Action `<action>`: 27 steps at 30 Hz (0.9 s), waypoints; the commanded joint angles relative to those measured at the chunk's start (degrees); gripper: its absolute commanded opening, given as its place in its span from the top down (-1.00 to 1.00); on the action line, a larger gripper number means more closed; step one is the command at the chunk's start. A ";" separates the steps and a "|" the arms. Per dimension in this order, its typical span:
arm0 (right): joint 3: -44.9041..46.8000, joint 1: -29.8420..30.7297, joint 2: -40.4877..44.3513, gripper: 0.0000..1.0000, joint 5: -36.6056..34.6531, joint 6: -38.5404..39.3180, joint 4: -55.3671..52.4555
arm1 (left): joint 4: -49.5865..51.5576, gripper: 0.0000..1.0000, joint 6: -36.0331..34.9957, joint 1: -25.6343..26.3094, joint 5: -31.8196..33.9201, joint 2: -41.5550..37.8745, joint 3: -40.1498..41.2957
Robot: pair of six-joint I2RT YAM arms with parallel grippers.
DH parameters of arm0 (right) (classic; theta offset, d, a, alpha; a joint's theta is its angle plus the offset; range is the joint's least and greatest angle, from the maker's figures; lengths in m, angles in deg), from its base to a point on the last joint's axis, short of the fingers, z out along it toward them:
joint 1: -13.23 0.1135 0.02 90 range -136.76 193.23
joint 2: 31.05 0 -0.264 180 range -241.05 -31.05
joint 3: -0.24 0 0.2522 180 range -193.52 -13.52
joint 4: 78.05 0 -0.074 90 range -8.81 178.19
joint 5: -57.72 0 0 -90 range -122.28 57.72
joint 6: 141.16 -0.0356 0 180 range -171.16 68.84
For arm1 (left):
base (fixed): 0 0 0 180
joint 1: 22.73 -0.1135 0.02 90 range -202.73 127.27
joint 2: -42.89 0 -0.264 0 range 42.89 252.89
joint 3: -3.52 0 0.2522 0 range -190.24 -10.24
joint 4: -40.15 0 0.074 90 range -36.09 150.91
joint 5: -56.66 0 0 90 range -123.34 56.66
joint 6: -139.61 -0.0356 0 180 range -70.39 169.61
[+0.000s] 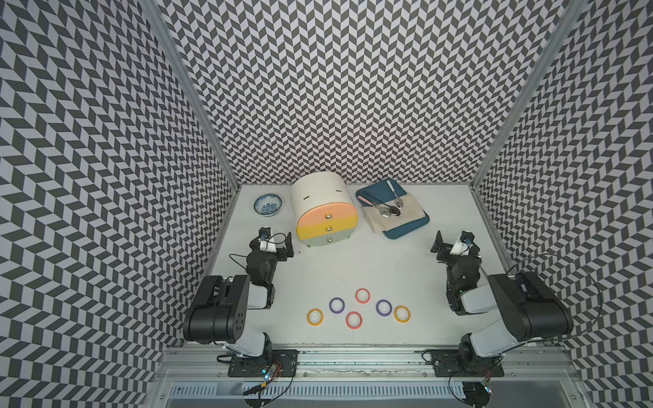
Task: Place the transparent tape into the drawer according to color
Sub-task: Move the storage box to the center of the board.
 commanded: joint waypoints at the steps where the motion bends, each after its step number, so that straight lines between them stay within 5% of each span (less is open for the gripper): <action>1: -0.60 0.28 -0.40 -1.00 -0.81 0.13 3.06 | -0.30 -1.00 -0.33 0.25 0.18 0.19 -1.08; 19: -0.12 0.86 0.78 -1.00 -1.60 0.84 3.70 | 2.35 -1.00 0.09 0.72 2.66 -2.56 -1.52; 23: -3.11 3.18 7.05 -1.00 -4.12 3.42 -5.62 | 11.12 -1.00 -0.28 0.69 4.36 -9.25 -2.79; 27: -11.71 5.02 12.85 -1.00 -6.52 1.05 -27.14 | 24.52 -1.00 -0.61 0.44 4.73 -15.14 -7.97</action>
